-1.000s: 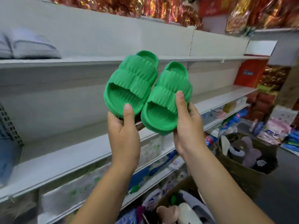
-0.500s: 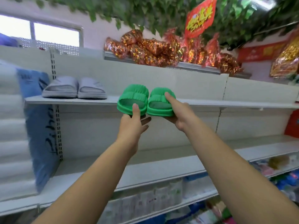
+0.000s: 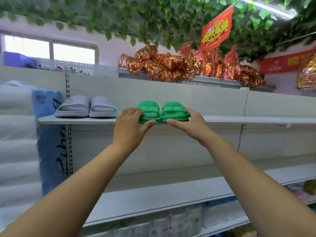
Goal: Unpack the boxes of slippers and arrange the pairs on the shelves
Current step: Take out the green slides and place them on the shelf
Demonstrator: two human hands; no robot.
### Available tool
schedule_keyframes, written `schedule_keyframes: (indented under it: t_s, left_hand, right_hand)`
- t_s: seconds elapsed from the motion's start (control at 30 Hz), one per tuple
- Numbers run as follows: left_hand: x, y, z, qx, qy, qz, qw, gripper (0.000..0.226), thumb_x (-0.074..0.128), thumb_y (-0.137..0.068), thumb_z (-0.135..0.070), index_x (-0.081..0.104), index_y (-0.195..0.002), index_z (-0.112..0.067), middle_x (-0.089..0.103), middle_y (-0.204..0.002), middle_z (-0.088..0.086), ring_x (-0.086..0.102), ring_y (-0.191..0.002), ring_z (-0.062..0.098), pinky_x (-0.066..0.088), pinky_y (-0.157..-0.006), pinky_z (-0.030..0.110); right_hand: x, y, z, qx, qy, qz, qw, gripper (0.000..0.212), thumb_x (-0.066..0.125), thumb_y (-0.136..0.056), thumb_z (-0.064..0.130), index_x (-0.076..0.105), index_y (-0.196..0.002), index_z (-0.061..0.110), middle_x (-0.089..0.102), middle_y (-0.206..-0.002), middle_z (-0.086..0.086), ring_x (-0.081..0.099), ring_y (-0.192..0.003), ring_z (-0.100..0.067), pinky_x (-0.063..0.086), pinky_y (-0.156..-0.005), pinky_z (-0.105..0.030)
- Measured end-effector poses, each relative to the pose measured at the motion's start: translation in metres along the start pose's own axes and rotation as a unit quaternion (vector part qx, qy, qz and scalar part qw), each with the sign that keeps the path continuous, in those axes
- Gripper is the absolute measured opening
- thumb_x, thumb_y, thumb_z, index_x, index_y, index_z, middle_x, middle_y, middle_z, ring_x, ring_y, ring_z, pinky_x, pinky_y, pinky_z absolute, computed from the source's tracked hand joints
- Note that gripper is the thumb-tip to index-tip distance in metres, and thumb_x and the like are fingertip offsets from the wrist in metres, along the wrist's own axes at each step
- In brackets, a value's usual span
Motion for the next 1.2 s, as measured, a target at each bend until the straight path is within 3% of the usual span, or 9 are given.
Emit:
schedule_keyframes:
  t_s: [0.13,0.27,0.47,0.67,0.77,0.87,0.97,1.1,1.2]
  left_hand:
    - [0.011,-0.015,0.006,0.023,-0.059,0.033,0.997,0.056,0.059,-0.089,-0.061,0.070,-0.094,-0.006,0.070,-0.106,0.012,0.061,-0.096,0.035,0.050,-0.080,0.044]
    - [0.019,-0.018,0.017,-0.004,-0.061,0.054,0.997,0.053,0.059,-0.091,-0.061,0.068,-0.097,-0.009,0.069,-0.109,0.010,0.059,-0.099,0.032,0.050,-0.080,0.043]
    - [0.021,-0.025,0.030,-0.023,-0.144,0.061,0.987,0.055,0.050,-0.095,-0.065,0.065,-0.098,-0.012,0.068,-0.108,0.007,0.057,-0.102,0.029,0.043,-0.075,0.039]
    - [0.025,-0.030,0.048,-0.041,-0.208,0.094,0.973,0.054,0.041,-0.099,-0.063,0.065,-0.110,-0.015,0.066,-0.117,0.004,0.055,-0.114,0.028,0.042,-0.089,0.041]
    - [0.030,-0.031,0.061,-0.034,-0.221,0.134,0.966,0.056,0.035,-0.102,-0.061,0.060,-0.125,-0.016,0.058,-0.139,0.005,0.049,-0.128,0.028,0.037,-0.103,0.042]
    - [0.035,-0.027,0.069,-0.010,-0.211,0.191,0.959,0.065,0.032,-0.103,-0.059,0.038,-0.151,-0.016,0.030,-0.164,0.008,0.031,-0.148,0.029,0.022,-0.119,0.043]
    - [0.034,-0.021,0.073,0.019,-0.200,0.202,0.959,0.076,0.035,-0.102,-0.060,0.017,-0.161,-0.014,0.018,-0.168,0.009,0.020,-0.153,0.028,0.014,-0.124,0.041]
    - [0.019,-0.016,0.070,0.057,-0.137,0.151,0.977,0.067,0.046,-0.102,-0.050,0.034,-0.155,-0.011,0.036,-0.161,0.010,0.034,-0.147,0.029,0.024,-0.121,0.041]
    - [0.011,-0.004,0.067,0.106,-0.112,0.137,0.978,0.060,0.059,-0.097,-0.043,0.049,-0.146,-0.010,0.045,-0.155,0.013,0.042,-0.141,0.032,0.032,-0.118,0.045]
  right_hand:
    - [-0.005,-0.012,-0.001,0.000,0.148,-0.011,0.989,0.067,0.083,-0.073,0.054,0.063,-0.129,0.024,0.064,-0.110,0.012,0.060,-0.102,-0.009,0.045,-0.087,-0.023]
    - [-0.001,-0.028,-0.008,0.003,0.199,0.004,0.980,0.078,0.079,-0.072,0.063,0.061,-0.136,0.023,0.062,-0.134,-0.001,0.058,-0.118,-0.017,0.047,-0.099,-0.030]
    - [0.022,-0.045,-0.007,-0.018,0.248,0.041,0.968,0.052,0.075,-0.078,0.061,0.075,-0.110,0.019,0.069,-0.108,0.001,0.060,-0.095,-0.014,0.045,-0.078,-0.027]
    - [0.047,-0.062,-0.010,-0.024,0.273,0.085,0.958,0.052,0.065,-0.088,0.059,0.064,-0.122,0.020,0.065,-0.122,-0.004,0.059,-0.108,-0.019,0.047,-0.086,-0.032]
    - [0.061,-0.066,-0.013,-0.008,0.286,0.100,0.953,0.060,0.060,-0.092,0.058,0.051,-0.138,0.020,0.058,-0.136,-0.009,0.058,-0.115,-0.023,0.043,-0.087,-0.031]
    - [0.071,-0.070,-0.014,0.002,0.293,0.079,0.953,0.066,0.058,-0.093,0.056,0.038,-0.146,0.023,0.055,-0.139,-0.013,0.057,-0.118,-0.027,0.043,-0.087,-0.033]
    - [0.076,-0.071,-0.016,0.004,0.300,0.040,0.953,0.065,0.058,-0.093,0.053,0.037,-0.146,0.022,0.057,-0.136,-0.012,0.056,-0.117,-0.029,0.047,-0.091,-0.037]
    - [0.078,-0.060,-0.016,-0.028,0.304,-0.012,0.952,0.059,0.058,-0.092,0.053,0.048,-0.139,0.018,0.059,-0.134,-0.006,0.056,-0.119,-0.024,0.048,-0.097,-0.040]
    - [0.078,-0.037,-0.014,-0.100,0.324,-0.032,0.940,0.058,0.059,-0.093,0.051,0.051,-0.139,0.016,0.054,-0.141,-0.003,0.051,-0.128,-0.020,0.045,-0.106,-0.041]
Point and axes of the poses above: each hand's wrist, its own y-axis away from the middle knuckle, its own x-axis out of the palm, z = x × y, the point moved 6 cm from there along -y, towards the middle knuckle
